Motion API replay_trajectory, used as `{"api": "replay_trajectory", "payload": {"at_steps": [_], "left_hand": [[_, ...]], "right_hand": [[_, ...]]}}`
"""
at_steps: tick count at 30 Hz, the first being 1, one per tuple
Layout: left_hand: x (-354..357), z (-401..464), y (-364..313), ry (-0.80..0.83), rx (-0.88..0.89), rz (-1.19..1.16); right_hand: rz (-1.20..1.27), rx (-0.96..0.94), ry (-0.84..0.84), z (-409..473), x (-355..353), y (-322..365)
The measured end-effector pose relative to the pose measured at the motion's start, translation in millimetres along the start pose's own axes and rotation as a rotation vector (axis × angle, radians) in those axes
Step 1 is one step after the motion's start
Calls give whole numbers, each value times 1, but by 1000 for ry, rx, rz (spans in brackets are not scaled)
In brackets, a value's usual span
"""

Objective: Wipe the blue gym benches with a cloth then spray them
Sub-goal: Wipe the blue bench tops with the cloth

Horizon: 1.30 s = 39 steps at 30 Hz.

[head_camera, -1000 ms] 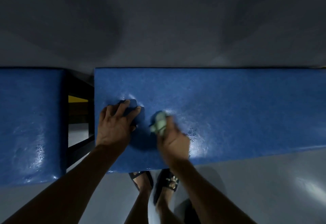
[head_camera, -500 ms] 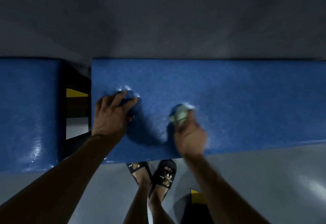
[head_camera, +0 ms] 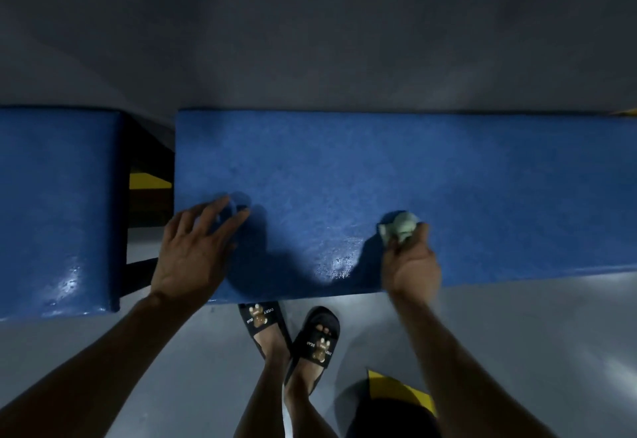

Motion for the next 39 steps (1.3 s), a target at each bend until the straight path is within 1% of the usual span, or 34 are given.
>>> {"api": "replay_trajectory", "payload": {"at_steps": [1, 2, 4, 5, 6, 7, 8, 9, 11, 13, 15, 16, 17, 18, 20, 23, 25, 26, 27, 28, 29, 31, 32, 34, 35, 36, 37, 38, 39], "left_hand": [[2, -4, -2, 21, -12, 5], [4, -7, -4, 36, -22, 5], [7, -13, -9, 37, -41, -5], [7, -15, -11, 34, -53, -13], [9, -18, -13, 43, -71, -24], [10, -22, -14, 57, -93, -36], [11, -25, -15, 65, -114, -46], [10, -29, -13, 65, -132, -56], [8, -35, -6, 55, -156, -76], [6, -42, 3, 50, -183, -85], [5, -49, 11, 51, -211, -87], [6, -52, 12, 52, -219, -89], [7, -53, 13, 56, -223, -91], [8, -53, 12, 63, -228, -91], [9, -48, 11, 75, -242, -85], [5, -44, 8, 88, -259, -76], [5, -44, 6, 123, -281, -77], [4, -44, 5, 135, -295, -80], [3, -45, 5, 142, -305, -83], [3, -45, 3, 146, -309, -85], [3, -45, 2, 153, -317, -89], [4, -43, 0, 172, -342, -110], [5, -43, 0, 182, -349, -118], [7, -43, 1, 199, -348, -129], [8, -42, 2, 203, -343, -134], [7, -42, 2, 204, -339, -138], [8, -42, 2, 207, -338, -140], [9, -42, 2, 209, -339, -137], [10, -43, 2, 208, -340, -132]], "right_hand": [[28, -70, -28, -20, 9, 19], [52, -195, -37, -44, 20, 39], [19, -500, 16, -92, 30, 70], [-3, -654, 79, -105, 30, 76], [-23, -776, 107, -109, 25, 75], [-51, -843, 91, -102, 19, 67], [-88, -848, 62, -89, 15, 54], [-123, -804, 19, -73, 12, 37], [-168, -611, -46, -35, 3, -4], [-168, -407, -35, -7, -7, -38], [-97, -211, 9, -4, -9, -45], [-48, -134, 17, -12, -6, -36], [-3, -116, 25, -27, 2, -22], [31, -164, 24, -47, 13, -2], [56, -366, 46, -95, 31, 43], [80, -613, 184, -133, 27, 82], [6, -769, 154, -123, 14, 78], [-70, -842, 110, -113, 12, 65], [-131, -872, 63, -99, 11, 45], [-174, -842, 26, -81, 10, 20], [-195, -756, -4, -63, 8, -8], [-180, -546, -35, -40, 0, -58], [-157, -445, -36, -37, -2, -72], [-96, -206, 10, -45, 0, -73], [-43, -111, 44, -55, 5, -62], [5, -68, 63, -68, 11, -46], [35, -91, 68, -84, 19, -28], [48, -198, 77, -100, 27, -8], [24, -351, 114, -118, 32, 11]]}}
Point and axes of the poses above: each hand's wrist, its own z-axis towards the middle knuckle, its own x-axis out of the palm, y = z × x, the point moved 3 cm from there along z, towards the middle knuckle, and after that the axes turned 12 degrees about -z, right-handed, at the moved point
